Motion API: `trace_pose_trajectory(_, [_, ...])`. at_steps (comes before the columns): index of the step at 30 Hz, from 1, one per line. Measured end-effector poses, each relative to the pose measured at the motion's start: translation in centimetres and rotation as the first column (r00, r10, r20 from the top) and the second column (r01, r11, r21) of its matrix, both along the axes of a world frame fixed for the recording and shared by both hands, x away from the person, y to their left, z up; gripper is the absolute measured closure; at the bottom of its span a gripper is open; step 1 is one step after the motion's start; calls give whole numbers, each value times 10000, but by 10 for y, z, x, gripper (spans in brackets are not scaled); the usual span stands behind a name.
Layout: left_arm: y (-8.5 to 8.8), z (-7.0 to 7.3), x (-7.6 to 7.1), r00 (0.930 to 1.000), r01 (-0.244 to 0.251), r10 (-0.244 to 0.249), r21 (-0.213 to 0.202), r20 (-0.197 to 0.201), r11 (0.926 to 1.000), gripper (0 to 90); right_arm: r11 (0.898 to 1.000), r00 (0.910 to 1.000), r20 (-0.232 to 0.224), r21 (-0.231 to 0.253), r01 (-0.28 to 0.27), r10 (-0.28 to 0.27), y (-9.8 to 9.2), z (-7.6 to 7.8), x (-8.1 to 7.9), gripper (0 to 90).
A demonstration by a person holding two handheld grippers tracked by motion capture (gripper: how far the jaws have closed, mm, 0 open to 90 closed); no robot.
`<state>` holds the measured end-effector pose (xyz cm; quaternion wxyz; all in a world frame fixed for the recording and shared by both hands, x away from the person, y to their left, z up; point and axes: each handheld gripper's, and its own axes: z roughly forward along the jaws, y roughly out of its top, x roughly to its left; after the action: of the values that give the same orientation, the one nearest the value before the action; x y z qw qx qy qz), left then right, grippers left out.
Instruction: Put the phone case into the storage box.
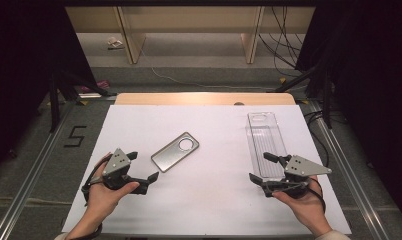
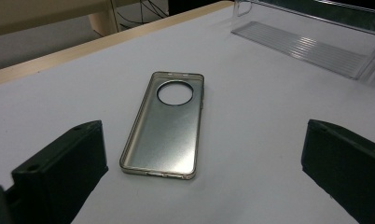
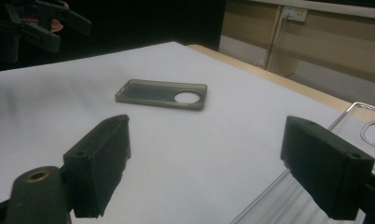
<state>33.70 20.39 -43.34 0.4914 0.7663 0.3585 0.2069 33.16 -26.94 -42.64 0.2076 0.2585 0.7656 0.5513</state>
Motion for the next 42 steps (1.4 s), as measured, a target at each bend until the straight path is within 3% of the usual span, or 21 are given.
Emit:
trace_pose_trajectory(9, [0, 0, 3, 10000, -87, 88, 194, -27, 9998, 0, 10000, 10000, 47, -10, 8, -7, 1, 1, -1, 169])
trace_pose_trajectory(10, [1, 0, 4, 9999, -163, 164, 243, -40, 9996, 31, 10000, 10000, 54, -27, 7, -7, 1, 1, -1, 169])
trace_pose_trajectory(13, [2, 1, 13, 9963, -836, 842, 278, -186, 9961, 259, 10000, 9999, 122, -10, 50, -50, 1, 2, -1, 168])
trace_pose_trajectory(15, [4, -1, 20, 9901, -1352, 1367, 453, -333, 9898, 455, 10000, 9999, 147, -22, 45, -45, 2, 3, -1, 168])
trace_pose_trajectory(18, [5, -4, 26, 9858, -1572, 1613, 815, -464, 9842, 671, 10000, 9999, 150, -40, 30, -29, 3, 3, -1, 168])
trace_pose_trajectory(19, [5, -7, 33, 9812, -1791, 1861, 1167, -520, 9769, 733, 10000, 9999, 153, -50, 23, -22, 3, 3, 0, 168])
trace_pose_trajectory(21, [5, -8, 37, 9799, -1832, 1921, 1374, -544, 9734, 844, 10000, 9999, 135, -38, 14, -14, 4, 3, -1, 168])
trace_pose_trajectory(22, [5, -11, 47, 9772, -1892, 2026, 1737, -629, 9665, 888, 10000, 9999, 132, -40, 12, -12, 4, 3, -1, 168])
trace_pose_trajectory(26, [2, -20, 62, 9788, -1693, 1906, 2275, -752, 9590, 899, 10000, 9999, 166, -81, -19, 21, 5, 2, -1, 168])
trace_pose_trajectory(27, [1, -25, 69, 9779, -1645, 1911, 2519, -849, 9537, 899, 10000, 9999, 166, -78, -20, 22, 5, 2, -1, 168])
trace_pose_trajectory(31, [-1, -34, 82, 9730, -1671, 2034, 2753, -1087, 9467, 899, 10000, 9999, 163, -25, 8, -7, 4, 3, -1, 168])
trace_pose_trajectory(38, [-1, -52, 94, 9681, -1550, 2026, 2829, -1475, 9465, 899, 10000, 9999, 169, -49, -7, 8, 4, 3, -1, 167])
trace_pose_trajectory(42, [-1, -54, 97, 9683, -1556, 2023, 2794, -1467, 9475, 899, 10000, 9999, 168, -68, 9, -8, 3, 3, -2, 167])
